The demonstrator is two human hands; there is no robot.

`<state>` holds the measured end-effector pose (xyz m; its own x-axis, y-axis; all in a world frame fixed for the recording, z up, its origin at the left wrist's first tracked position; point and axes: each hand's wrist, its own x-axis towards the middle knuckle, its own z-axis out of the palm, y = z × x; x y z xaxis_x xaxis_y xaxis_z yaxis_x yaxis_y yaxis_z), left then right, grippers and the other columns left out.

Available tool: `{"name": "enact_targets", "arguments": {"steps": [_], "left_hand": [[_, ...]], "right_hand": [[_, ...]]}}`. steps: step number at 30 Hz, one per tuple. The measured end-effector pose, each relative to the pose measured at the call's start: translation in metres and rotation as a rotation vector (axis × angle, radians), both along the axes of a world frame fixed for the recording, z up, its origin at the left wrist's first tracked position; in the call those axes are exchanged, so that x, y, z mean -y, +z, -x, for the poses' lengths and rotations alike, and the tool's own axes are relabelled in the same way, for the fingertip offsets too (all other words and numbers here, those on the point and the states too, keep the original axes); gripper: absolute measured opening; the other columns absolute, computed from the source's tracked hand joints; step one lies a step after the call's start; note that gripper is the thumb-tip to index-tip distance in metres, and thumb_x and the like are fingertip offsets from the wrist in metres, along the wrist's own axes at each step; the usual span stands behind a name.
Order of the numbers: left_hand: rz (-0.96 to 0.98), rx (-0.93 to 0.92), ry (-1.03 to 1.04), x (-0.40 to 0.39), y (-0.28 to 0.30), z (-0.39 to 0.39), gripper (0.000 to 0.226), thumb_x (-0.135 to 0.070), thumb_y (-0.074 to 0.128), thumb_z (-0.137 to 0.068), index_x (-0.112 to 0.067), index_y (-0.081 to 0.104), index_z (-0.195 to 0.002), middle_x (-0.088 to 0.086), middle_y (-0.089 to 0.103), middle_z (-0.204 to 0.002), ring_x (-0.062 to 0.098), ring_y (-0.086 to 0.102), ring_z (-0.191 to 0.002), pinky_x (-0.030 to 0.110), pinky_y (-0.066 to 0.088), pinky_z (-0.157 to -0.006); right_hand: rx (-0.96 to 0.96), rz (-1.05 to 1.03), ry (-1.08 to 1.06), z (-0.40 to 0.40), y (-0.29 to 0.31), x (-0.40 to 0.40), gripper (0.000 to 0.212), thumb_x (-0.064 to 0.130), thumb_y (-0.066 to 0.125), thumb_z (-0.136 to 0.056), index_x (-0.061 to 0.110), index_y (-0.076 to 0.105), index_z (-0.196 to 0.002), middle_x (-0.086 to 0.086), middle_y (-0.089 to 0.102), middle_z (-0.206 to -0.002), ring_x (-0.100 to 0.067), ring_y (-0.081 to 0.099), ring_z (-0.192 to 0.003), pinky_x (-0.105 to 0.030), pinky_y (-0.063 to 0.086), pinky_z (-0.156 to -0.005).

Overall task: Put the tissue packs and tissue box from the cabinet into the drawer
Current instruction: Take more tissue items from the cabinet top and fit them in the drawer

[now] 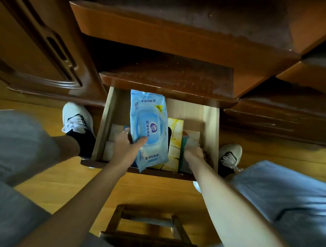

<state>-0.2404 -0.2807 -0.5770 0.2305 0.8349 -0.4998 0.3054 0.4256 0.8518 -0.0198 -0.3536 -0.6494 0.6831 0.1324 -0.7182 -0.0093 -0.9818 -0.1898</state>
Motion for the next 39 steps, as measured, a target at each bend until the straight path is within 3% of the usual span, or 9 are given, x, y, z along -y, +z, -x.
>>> {"name": "enact_targets", "arguments": {"steps": [2,7,11,14,19,24,33,36,39], "left_hand": [[0.021,0.01,0.004,-0.003,-0.002,-0.002,0.019,-0.024,0.077,-0.087,-0.022,0.063,-0.1,-0.009,0.073,-0.093,-0.006,0.07,-0.078,0.013,0.052,-0.052],[0.062,-0.004,-0.038,-0.005,-0.012,-0.013,0.021,-0.024,0.076,-0.087,-0.018,0.063,-0.103,-0.006,0.074,-0.094,0.004,0.073,-0.082,0.028,0.062,-0.064],[0.093,-0.025,-0.05,-0.007,-0.018,-0.019,0.018,-0.025,0.074,-0.089,-0.023,0.062,-0.103,-0.006,0.074,-0.098,0.007,0.073,-0.084,0.034,0.063,-0.069],[0.115,-0.063,-0.062,-0.006,-0.02,-0.023,0.015,-0.028,0.067,-0.094,-0.023,0.062,-0.106,-0.003,0.072,-0.101,0.012,0.071,-0.089,0.037,0.062,-0.073],[0.12,-0.102,-0.069,-0.004,-0.018,-0.03,0.014,-0.024,0.057,-0.1,-0.017,0.06,-0.111,0.004,0.069,-0.105,0.016,0.068,-0.092,0.036,0.059,-0.074],[0.148,-0.099,-0.069,0.001,-0.011,-0.043,0.021,-0.02,0.053,-0.101,-0.007,0.06,-0.118,0.011,0.067,-0.11,0.027,0.067,-0.099,0.047,0.057,-0.085],[0.163,-0.133,0.024,0.001,-0.013,-0.037,0.017,-0.014,0.051,-0.1,-0.009,0.056,-0.116,0.011,0.064,-0.103,0.023,0.063,-0.082,0.049,0.056,-0.083],[0.174,-0.121,-0.002,0.001,-0.018,-0.039,0.018,-0.01,0.05,-0.1,-0.009,0.055,-0.117,0.01,0.064,-0.11,0.023,0.063,-0.093,0.038,0.055,-0.075],[0.243,-0.06,0.019,0.002,-0.018,-0.039,0.01,-0.017,0.05,-0.101,-0.016,0.058,-0.107,0.003,0.067,-0.099,0.015,0.066,-0.082,0.024,0.051,-0.056]], "right_hand": [[0.03,0.058,0.022,0.0,-0.008,-0.003,0.051,0.025,0.041,-0.106,0.004,0.039,-0.152,-0.021,0.042,-0.154,-0.04,0.04,-0.141,-0.051,0.036,-0.116],[0.083,0.042,-0.044,0.003,-0.006,-0.009,0.06,0.022,0.053,-0.104,-0.004,0.028,-0.152,-0.024,0.047,-0.148,-0.039,0.051,-0.133,-0.049,0.048,-0.105],[0.111,-0.084,0.012,-0.002,0.006,0.007,0.036,0.016,0.069,-0.094,-0.002,0.054,-0.122,-0.022,0.066,-0.122,-0.037,0.065,-0.111,-0.039,0.057,-0.081],[0.107,-0.188,0.104,-0.006,0.023,0.017,0.037,0.027,0.079,-0.086,0.001,0.064,-0.107,-0.017,0.07,-0.109,-0.034,0.067,-0.103,-0.038,0.056,-0.077],[0.234,-0.432,0.118,-0.019,0.057,0.032,0.041,0.028,0.07,-0.096,0.007,0.058,-0.128,-0.013,0.067,-0.123,-0.031,0.066,-0.112,-0.044,0.058,-0.086],[0.211,-0.544,0.156,-0.027,0.075,0.05,0.029,0.031,0.068,-0.097,0.017,0.051,-0.116,0.003,0.063,-0.11,-0.015,0.064,-0.098,-0.012,0.046,-0.056],[0.074,-0.772,-0.199,-0.03,0.094,0.053,0.032,0.024,0.074,-0.094,0.022,0.065,-0.124,0.002,0.072,-0.119,-0.015,0.067,-0.109,-0.04,0.059,-0.087],[-0.112,-0.874,-0.285,-0.02,0.101,0.041,0.035,0.019,0.075,-0.093,0.022,0.066,-0.126,0.004,0.072,-0.119,-0.011,0.066,-0.109,-0.037,0.057,-0.085],[-0.265,-0.884,-0.222,0.0,0.1,0.03,0.031,0.016,0.075,-0.092,0.024,0.068,-0.121,0.005,0.074,-0.116,-0.009,0.068,-0.106,-0.03,0.056,-0.082]]}}
